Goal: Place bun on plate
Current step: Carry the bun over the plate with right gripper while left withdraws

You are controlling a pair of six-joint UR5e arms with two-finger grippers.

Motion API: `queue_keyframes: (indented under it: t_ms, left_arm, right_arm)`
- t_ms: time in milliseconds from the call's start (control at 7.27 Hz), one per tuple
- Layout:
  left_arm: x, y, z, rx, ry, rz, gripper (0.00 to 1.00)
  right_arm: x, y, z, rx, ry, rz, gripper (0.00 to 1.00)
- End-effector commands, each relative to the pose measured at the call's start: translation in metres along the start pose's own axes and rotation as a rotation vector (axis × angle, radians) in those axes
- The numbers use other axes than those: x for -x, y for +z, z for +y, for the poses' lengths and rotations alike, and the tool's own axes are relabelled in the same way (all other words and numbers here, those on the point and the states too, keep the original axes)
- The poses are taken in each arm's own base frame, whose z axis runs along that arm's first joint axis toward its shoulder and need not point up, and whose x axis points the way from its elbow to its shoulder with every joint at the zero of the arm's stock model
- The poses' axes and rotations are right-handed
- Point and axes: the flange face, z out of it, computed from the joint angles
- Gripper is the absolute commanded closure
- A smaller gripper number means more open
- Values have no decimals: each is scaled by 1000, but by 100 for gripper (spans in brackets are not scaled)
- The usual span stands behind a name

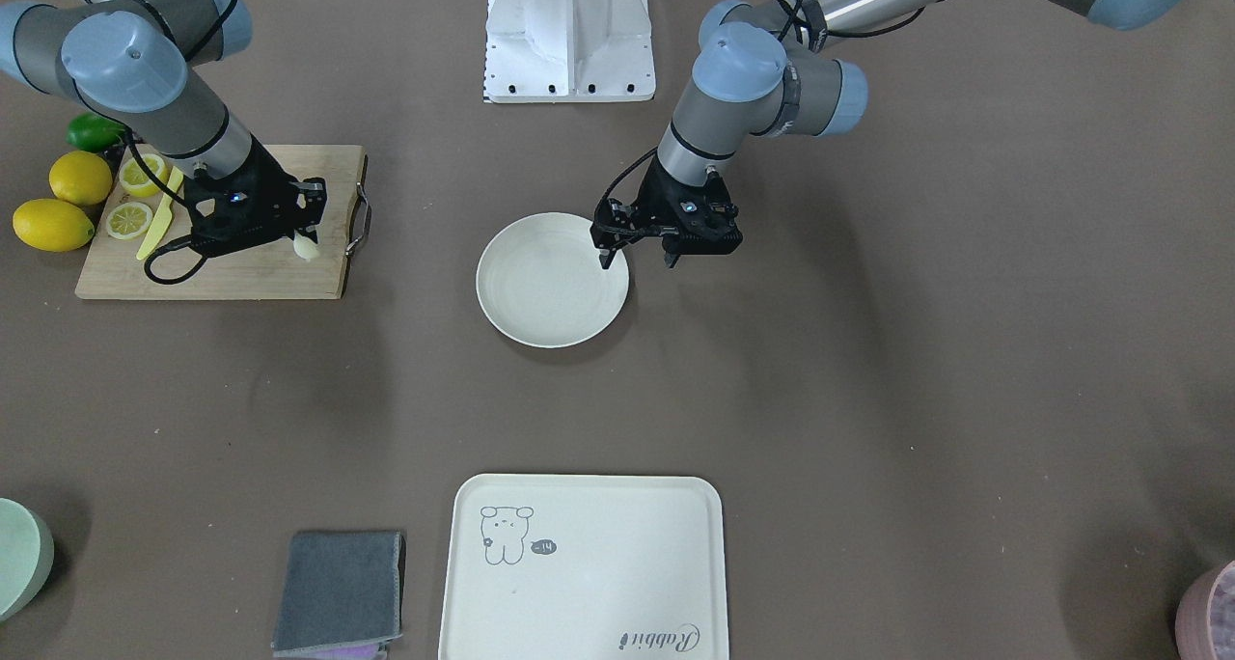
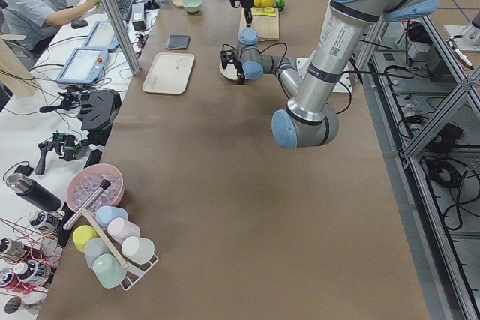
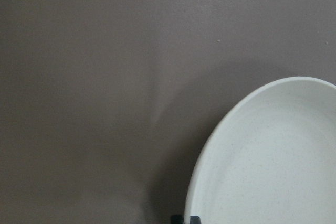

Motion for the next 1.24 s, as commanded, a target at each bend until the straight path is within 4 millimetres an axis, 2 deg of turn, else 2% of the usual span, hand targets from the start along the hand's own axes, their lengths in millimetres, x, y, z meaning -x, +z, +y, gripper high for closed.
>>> queue_keyframes:
  t_ms: [0, 138, 275, 413, 550, 688, 826, 1101]
  left_arm:
    - [47, -34, -10, -21, -4, -4, 3]
    - [85, -56, -9, -21, 86, -19, 3]
    - [121, -71, -13, -29, 129, -51, 3]
    - [143, -84, -16, -20, 123, -60, 3]
    - [161, -103, -22, -28, 107, -62, 3]
    - [170, -112, -26, -42, 93, -52, 3]
    - [188, -105, -39, -34, 63, -84, 3]
    - [192, -110, -44, 1, 44, -77, 3]
  right_arm:
    - [104, -20, -54, -43, -16, -59, 82]
    - [152, -9, -73, -53, 21, -60, 80]
    - [186, 7, -88, -60, 40, -50, 80]
    - [217, 21, -102, -49, 64, -46, 78]
    - [240, 38, -113, -46, 102, -25, 78]
    - [245, 57, -111, -39, 102, 1, 77]
    - [247, 61, -108, -38, 99, 7, 74]
    - [254, 73, -97, -49, 115, 24, 51]
